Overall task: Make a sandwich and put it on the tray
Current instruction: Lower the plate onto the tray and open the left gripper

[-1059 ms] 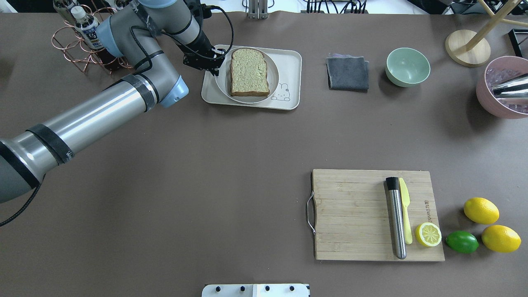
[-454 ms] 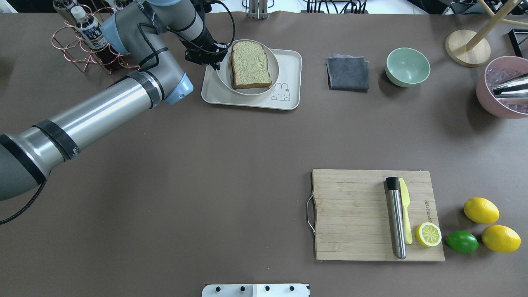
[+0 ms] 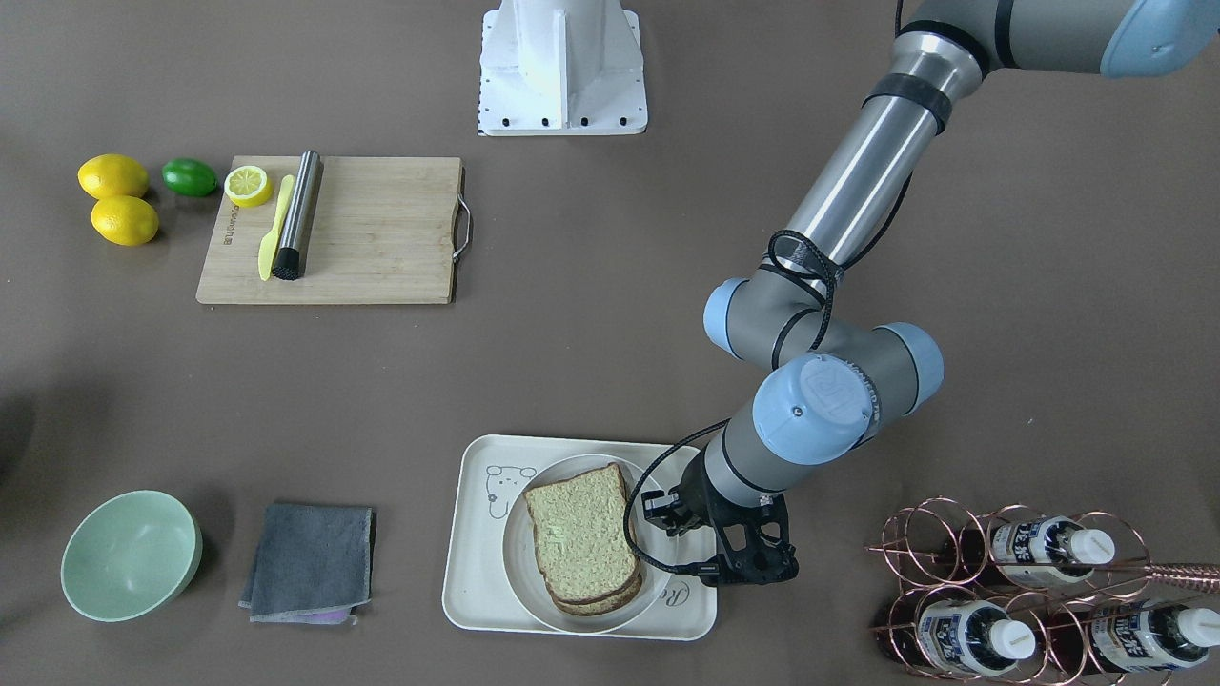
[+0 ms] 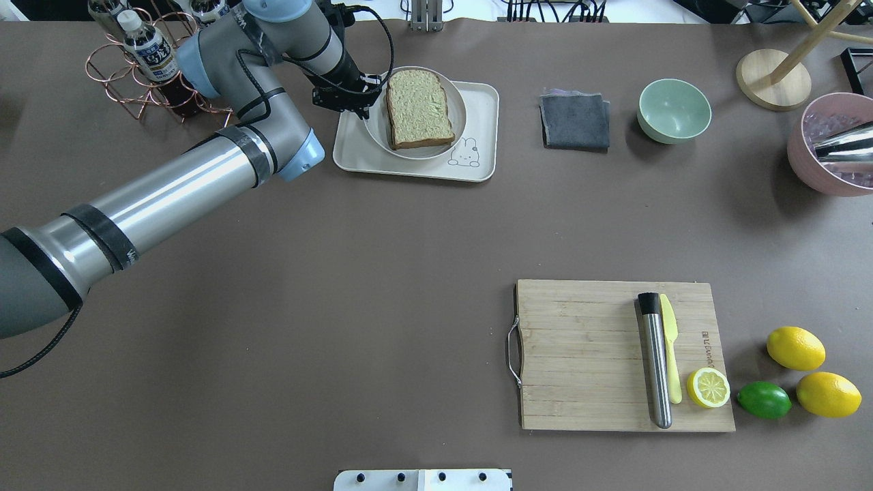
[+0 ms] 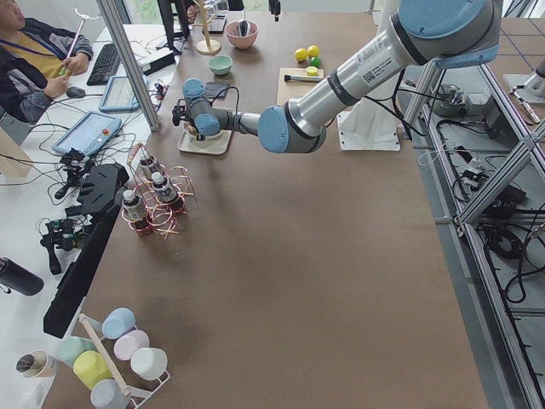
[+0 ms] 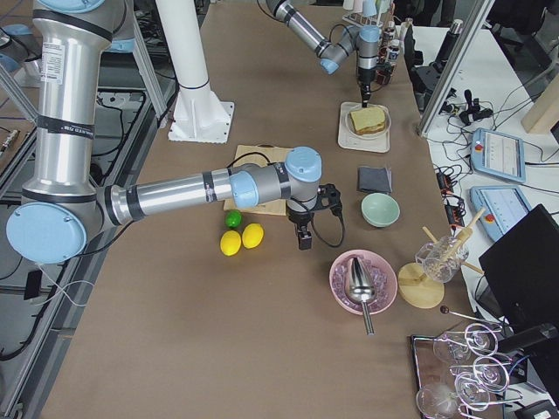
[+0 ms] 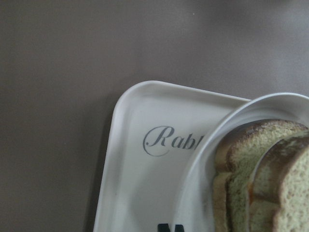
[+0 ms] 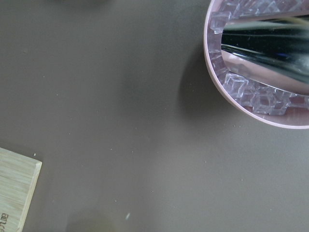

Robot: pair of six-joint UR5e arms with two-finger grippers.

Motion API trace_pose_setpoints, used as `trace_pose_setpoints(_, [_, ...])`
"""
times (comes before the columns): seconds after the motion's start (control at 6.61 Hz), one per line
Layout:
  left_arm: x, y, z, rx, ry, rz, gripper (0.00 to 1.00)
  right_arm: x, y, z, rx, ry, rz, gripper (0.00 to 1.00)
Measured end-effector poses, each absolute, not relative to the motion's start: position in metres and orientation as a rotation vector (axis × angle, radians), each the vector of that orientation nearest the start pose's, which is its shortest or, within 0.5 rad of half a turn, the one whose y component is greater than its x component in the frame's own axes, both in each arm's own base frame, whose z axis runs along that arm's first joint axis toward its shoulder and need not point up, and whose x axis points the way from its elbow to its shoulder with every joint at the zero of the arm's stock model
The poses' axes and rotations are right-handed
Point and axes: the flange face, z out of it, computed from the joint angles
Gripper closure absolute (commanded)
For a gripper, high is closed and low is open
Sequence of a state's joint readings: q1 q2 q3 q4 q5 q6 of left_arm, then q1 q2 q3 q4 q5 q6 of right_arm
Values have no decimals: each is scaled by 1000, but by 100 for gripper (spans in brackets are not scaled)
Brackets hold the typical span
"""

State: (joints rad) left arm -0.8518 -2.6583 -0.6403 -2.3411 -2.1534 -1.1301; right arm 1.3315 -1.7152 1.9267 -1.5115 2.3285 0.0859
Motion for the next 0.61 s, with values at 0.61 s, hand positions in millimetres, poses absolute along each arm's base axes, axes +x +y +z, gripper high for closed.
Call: trace_pose_setpoints(0.61, [520,-716,265,135,1064,-96,10,-42,-443,541,139,-785,-251,0])
